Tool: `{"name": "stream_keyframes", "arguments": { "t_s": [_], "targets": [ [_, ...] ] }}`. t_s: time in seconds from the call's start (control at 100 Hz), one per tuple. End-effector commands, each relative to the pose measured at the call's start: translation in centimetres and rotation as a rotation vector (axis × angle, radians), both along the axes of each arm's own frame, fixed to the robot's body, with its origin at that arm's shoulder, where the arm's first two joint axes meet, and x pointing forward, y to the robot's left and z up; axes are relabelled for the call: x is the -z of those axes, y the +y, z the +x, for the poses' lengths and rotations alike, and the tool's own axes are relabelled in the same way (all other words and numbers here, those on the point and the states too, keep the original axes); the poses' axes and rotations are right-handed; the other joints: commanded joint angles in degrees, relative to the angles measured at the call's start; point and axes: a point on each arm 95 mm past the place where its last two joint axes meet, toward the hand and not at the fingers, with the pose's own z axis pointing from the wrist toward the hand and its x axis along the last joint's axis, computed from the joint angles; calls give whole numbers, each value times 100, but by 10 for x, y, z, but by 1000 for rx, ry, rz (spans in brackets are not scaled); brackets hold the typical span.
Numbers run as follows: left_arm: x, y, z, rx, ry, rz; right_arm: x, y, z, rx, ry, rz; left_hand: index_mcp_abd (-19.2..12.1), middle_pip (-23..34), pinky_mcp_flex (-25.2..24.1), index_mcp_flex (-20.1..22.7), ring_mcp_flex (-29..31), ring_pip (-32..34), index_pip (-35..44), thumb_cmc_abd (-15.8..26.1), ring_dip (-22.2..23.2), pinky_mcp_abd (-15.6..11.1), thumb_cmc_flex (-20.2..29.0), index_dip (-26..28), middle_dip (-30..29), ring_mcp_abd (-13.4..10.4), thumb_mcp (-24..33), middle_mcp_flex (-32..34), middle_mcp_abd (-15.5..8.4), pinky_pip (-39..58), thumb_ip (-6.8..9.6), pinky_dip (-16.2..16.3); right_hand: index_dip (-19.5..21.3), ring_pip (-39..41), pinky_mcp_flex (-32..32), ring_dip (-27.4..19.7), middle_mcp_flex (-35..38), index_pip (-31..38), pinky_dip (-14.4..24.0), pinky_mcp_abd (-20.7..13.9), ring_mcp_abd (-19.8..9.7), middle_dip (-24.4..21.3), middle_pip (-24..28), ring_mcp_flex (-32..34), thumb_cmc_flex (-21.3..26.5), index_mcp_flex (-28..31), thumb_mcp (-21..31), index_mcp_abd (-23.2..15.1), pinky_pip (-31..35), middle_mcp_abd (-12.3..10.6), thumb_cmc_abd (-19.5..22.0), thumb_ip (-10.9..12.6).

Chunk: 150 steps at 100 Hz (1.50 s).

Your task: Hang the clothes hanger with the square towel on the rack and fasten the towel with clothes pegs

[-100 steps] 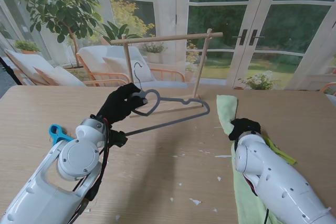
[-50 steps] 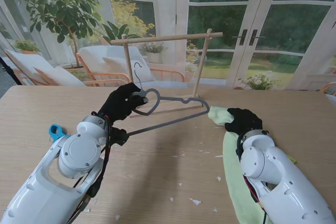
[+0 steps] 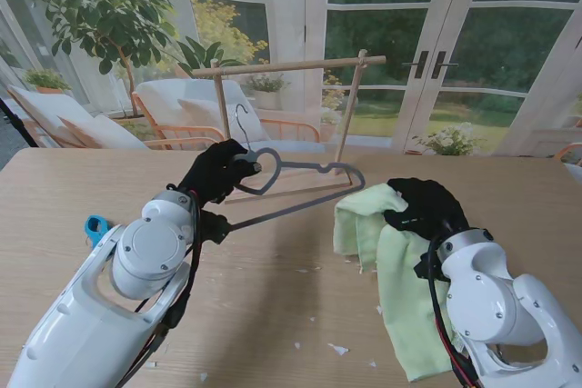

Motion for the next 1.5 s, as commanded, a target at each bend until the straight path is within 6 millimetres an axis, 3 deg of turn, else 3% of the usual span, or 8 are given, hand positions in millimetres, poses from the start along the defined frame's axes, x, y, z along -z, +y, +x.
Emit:
{"name": "stream_keyframes", "arguments": {
  "t_s": [0.0,0.38,0.87,1.49],
  "targets": [
    [-1,-5,2,9,11,-7,-10,7,-8,-45,-3,30,348,1034,239,-99,478,710,102,551,-12,-367,247,76,333,-737,14,377,-73,1677,122,184,-70,703,470,188,833,250,4575,-1133,161,102,547,35,518,539,639,-898,1156,-149,308,591],
    [7,-21,9,24,82,11,-55,15,-25,-150,-61,150,382,1070,243,-170,476,718,115,604,-31,-391,292,93,319,-732,-37,326,-64,1677,131,173,-59,702,477,238,821,211,4704,-1163,205,110,548,34,552,534,514,-891,1156,-144,399,669],
    [16,-41,10,58,130,22,-87,29,-30,-242,-112,227,388,1101,247,-221,474,713,124,642,-44,-429,315,107,300,-751,-77,288,-70,1677,138,133,-48,705,479,267,794,189,4788,-1149,240,120,547,33,577,530,439,-878,1156,-116,436,726],
    [7,-59,-6,125,179,-90,-81,35,-10,-227,-79,275,406,1110,255,-312,473,685,125,714,-50,-489,331,139,273,-834,-96,272,-67,1677,135,130,-12,704,480,289,790,175,4832,-1155,261,130,543,33,581,527,419,-882,1156,-127,439,757]
  ]
}}
